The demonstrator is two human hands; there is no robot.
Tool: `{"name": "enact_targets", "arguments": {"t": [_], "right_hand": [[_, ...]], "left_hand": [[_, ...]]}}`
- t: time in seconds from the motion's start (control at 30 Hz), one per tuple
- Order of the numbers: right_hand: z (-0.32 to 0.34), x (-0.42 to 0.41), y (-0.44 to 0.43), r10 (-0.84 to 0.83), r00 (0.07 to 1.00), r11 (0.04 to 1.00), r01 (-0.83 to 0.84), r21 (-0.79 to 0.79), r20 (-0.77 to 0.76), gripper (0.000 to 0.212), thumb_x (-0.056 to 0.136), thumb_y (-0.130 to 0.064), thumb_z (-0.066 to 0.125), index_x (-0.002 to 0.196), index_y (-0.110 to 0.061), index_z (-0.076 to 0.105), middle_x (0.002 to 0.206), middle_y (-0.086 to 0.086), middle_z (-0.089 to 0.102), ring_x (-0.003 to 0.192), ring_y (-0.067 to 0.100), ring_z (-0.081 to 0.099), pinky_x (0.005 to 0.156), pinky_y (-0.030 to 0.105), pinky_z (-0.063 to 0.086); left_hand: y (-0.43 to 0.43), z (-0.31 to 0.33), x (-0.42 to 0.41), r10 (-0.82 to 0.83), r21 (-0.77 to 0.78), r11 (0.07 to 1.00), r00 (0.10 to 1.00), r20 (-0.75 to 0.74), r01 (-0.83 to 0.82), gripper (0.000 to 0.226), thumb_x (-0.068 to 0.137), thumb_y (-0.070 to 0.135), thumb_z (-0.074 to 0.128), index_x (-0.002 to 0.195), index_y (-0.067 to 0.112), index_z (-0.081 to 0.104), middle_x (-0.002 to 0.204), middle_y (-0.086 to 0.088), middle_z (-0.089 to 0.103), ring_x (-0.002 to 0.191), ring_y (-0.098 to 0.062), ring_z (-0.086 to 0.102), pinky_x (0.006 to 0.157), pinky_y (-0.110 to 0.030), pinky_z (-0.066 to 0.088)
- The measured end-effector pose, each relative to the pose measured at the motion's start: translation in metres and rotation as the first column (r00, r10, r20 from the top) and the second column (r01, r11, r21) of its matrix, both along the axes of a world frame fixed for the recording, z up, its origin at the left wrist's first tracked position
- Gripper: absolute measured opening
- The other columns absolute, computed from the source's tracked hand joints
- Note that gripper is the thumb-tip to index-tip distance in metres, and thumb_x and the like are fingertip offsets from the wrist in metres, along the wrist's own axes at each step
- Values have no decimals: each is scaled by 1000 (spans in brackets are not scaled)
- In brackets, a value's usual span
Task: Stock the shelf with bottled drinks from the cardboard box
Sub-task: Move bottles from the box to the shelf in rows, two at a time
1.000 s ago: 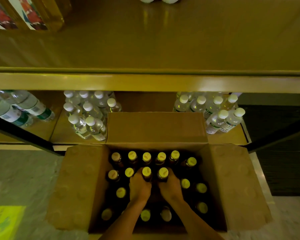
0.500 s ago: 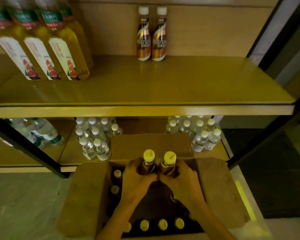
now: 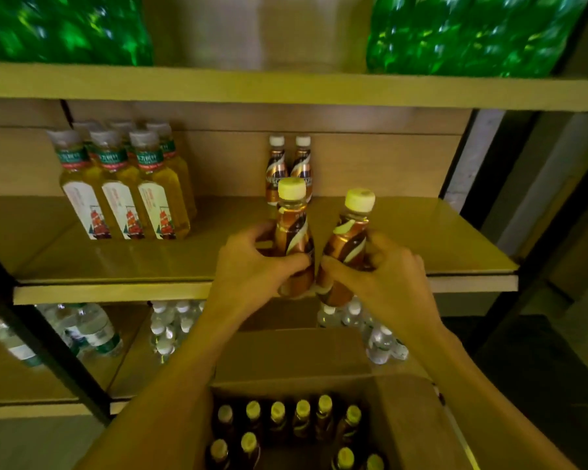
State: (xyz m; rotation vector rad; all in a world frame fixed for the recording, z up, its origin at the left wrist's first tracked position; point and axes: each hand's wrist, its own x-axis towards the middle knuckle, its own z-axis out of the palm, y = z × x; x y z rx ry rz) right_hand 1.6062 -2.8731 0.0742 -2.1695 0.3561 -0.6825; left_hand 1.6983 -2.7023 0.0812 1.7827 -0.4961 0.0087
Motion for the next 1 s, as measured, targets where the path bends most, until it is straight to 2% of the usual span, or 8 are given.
{"name": "enact_targets", "arguments": {"t": [0.1, 0.2, 0.27, 0.53, 0.7, 0.8, 0.9, 1.0], "right_hand": [[15, 29, -7, -1, 1000, 999, -1, -54, -27, 31, 74, -51, 81, 95, -32, 69, 78, -20, 72, 71, -9, 66, 56, 5, 46], [18, 54, -13, -5, 999, 997, 1, -74, -47, 29, 74, -51, 80, 93, -33, 67, 79, -20, 72, 70, -10, 66, 56, 6, 45], [17, 68, -15, -6, 998, 996, 1, -85, -62, 29, 74, -51, 80, 92, -31, 67, 79, -20, 72, 70, -7, 66, 60, 12, 47], [-7, 98, -21, 9, 995, 1000, -10, -7, -102, 38, 76, -52, 79, 104, -30, 65, 91, -16, 73, 83, -1, 68, 80, 32, 59], [-24, 106, -12, -69, 993, 995, 62, -81, -94, 58, 72, -74, 68, 113, -36, 56, 104, -14, 70, 104, 15, 63, 91, 40, 53], [-32, 102, -9, -34, 991, 999, 34, -2, -127, 77, 70, -69, 74, 132, -32, 47, 126, -10, 62, 120, 18, 57, 99, 43, 49], [-36, 96, -17, 44, 985, 993, -25, 114, -165, 98, 64, -53, 86, 145, -32, 36, 136, -11, 58, 127, 13, 55, 103, 43, 50], [-39, 98, -28, 137, 975, 965, -92, 245, -174, 101, 62, -35, 86, 147, -40, 32, 137, -16, 58, 128, 10, 55, 105, 46, 49]], "left_hand": [[-11, 9, 19, 41, 17, 999, 999, 32, -41, 35, 64, 27, 88, 92, 40, 71, 88, 23, 72, 82, 14, 63, 73, -19, 52], [-20, 8, 39, 75, 41, 996, 997, 22, -76, 39, 64, 25, 88, 100, 32, 73, 88, 20, 72, 77, 13, 65, 72, -20, 54], [-23, 2, 50, 83, 54, 995, 996, 12, -84, 41, 65, 24, 87, 103, 30, 73, 90, 19, 72, 76, 8, 66, 69, -18, 53], [-28, -18, 78, 27, 0, 1000, 998, -62, -27, 42, 70, 15, 85, 107, 29, 70, 93, 20, 71, 78, 17, 63, 56, -4, 46], [-26, -30, 85, -44, -93, 995, 997, -67, 38, 34, 77, 6, 79, 103, 27, 72, 93, 14, 76, 86, 2, 70, 69, -12, 53], [-23, -43, 86, -80, -59, 995, 993, -81, 76, 48, 75, 17, 84, 119, 25, 67, 107, 11, 75, 100, -4, 70, 86, -26, 55], [-21, -48, 80, 4, 20, 1000, 999, -35, -3, 75, 68, 25, 90, 135, 27, 57, 119, 15, 69, 108, -1, 63, 87, -20, 50], [-24, -44, 73, 57, 32, 998, 998, 17, -58, 73, 66, 25, 92, 131, 25, 58, 112, 20, 66, 97, 9, 60, 78, -9, 47]]}}
